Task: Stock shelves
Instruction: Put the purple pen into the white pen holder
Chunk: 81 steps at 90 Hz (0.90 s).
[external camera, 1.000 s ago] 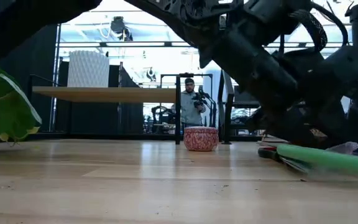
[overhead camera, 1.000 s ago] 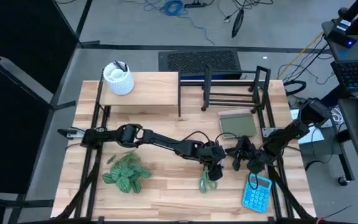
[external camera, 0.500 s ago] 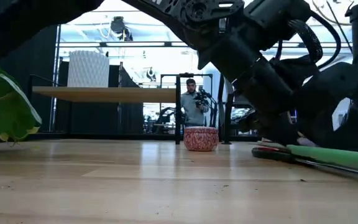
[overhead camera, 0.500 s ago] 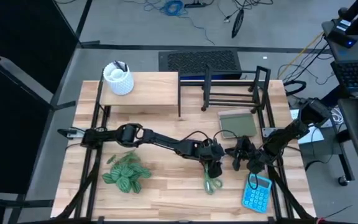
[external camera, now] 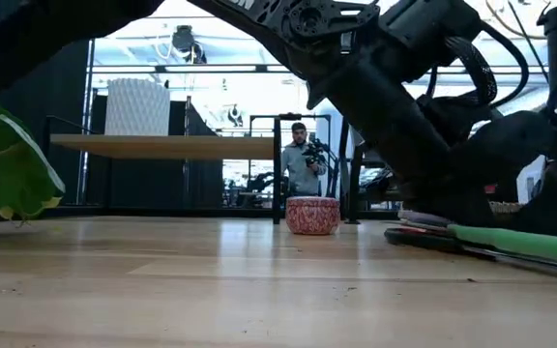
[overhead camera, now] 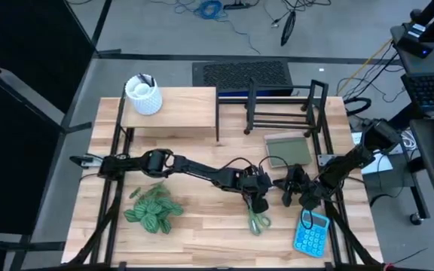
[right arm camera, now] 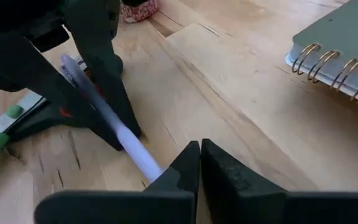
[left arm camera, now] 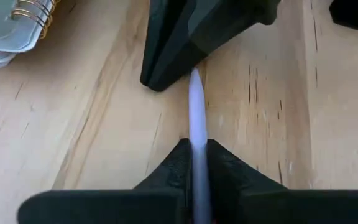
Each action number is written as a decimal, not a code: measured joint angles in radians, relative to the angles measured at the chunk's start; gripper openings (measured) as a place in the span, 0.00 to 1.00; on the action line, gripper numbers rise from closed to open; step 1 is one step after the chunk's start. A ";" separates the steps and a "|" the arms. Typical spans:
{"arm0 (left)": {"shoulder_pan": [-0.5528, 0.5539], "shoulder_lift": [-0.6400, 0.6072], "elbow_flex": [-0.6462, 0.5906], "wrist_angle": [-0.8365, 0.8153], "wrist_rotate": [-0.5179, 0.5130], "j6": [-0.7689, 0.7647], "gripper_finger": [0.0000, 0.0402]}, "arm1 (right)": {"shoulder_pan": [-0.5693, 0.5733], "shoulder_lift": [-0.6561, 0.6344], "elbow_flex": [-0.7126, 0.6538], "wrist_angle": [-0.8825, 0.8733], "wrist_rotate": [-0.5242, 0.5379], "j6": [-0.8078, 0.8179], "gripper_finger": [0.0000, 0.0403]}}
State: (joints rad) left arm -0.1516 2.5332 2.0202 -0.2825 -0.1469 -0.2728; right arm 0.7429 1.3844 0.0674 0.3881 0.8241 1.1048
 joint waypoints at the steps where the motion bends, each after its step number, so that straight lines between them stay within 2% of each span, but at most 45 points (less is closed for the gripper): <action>1: 0.000 0.000 0.000 0.000 0.000 0.000 0.04 | 0.000 -0.001 0.001 0.000 -0.001 -0.001 0.00; 17: -0.003 -0.015 -0.001 -0.027 0.021 0.042 0.03 | 0.001 -0.037 0.026 0.008 -0.024 -0.018 0.01; 29: -0.007 -0.064 -0.001 -0.092 0.024 0.104 0.03 | 0.006 -0.089 0.052 0.009 -0.035 -0.080 0.07; 41: -0.009 -0.128 -0.001 -0.196 0.036 0.188 0.02 | 0.012 -0.145 0.093 0.008 -0.049 -0.223 0.17; 52: -0.008 -0.169 -0.001 -0.258 0.042 0.266 0.02 | 0.005 -0.170 0.158 -0.015 -0.136 -0.414 0.24; 60: -0.008 -0.192 -0.001 -0.276 0.051 0.316 0.02 | -0.017 -0.171 0.229 -0.131 -0.159 -0.487 0.27; 81: -0.010 -0.201 -0.001 -0.345 0.093 0.334 0.02 | -0.083 -0.170 0.454 -0.613 -0.207 -0.532 0.26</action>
State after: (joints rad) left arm -0.1621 2.3322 2.0193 -0.6279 -0.0538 0.0615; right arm 0.6596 1.2144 0.5218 -0.2246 0.6175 0.5726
